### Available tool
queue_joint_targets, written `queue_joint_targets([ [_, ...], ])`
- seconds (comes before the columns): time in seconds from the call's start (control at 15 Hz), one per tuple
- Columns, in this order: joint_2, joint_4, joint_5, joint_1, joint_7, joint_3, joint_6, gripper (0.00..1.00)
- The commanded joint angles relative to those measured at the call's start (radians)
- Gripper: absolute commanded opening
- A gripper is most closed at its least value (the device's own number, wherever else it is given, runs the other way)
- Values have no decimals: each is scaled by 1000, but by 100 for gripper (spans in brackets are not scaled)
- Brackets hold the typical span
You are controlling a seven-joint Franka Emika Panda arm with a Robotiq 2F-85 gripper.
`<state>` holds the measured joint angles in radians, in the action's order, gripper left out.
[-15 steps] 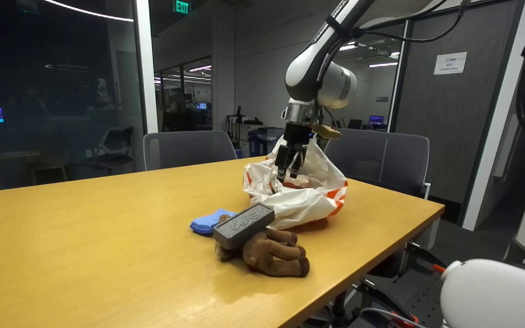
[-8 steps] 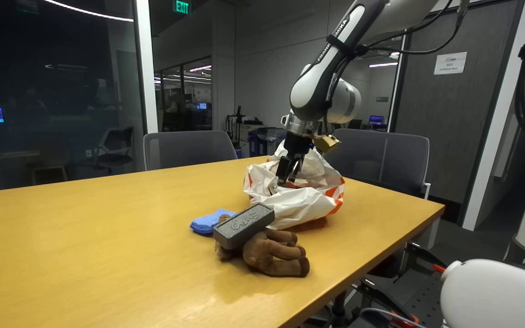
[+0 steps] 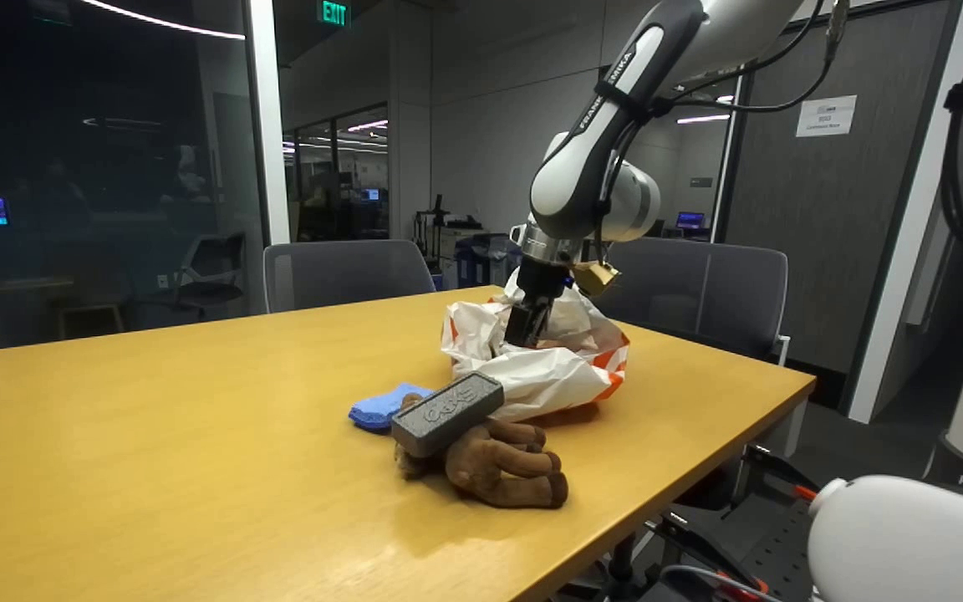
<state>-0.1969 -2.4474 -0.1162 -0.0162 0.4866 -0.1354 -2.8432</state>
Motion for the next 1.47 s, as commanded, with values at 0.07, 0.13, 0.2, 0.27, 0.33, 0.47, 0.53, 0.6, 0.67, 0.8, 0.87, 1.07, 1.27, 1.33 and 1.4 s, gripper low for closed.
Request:
queue_joint_targets([
  [0.07,13,-32,91,5,-28,2,-100,52],
  [0.13,13,-33,112,1,-45,10,-113,44],
  [0.2,11,-33,116,6,-44,6,-116,37],
  [0.27,10,-36,138,1,-64,15,-124,29],
  [0.33,12,-38,160,-5,-84,26,-126,21],
  [0.47,23,-31,178,-3,-105,27,-74,7],
  [0.53,32,-29,188,-5,-121,32,-51,3],
  [0.6,61,-24,216,-15,-150,48,4,1],
  [0.67,85,-19,218,-13,-150,42,54,5],
  [0.8,150,2,220,-15,-166,40,217,4],
  [0.87,175,16,242,-21,-185,47,292,4],
  [1.07,234,71,444,-29,-315,60,538,4],
  [1.27,284,101,519,-43,-266,34,657,4],
  [1.33,304,100,477,-53,-199,32,653,4],
  [1.4,315,111,376,-65,-94,39,665,4],
])
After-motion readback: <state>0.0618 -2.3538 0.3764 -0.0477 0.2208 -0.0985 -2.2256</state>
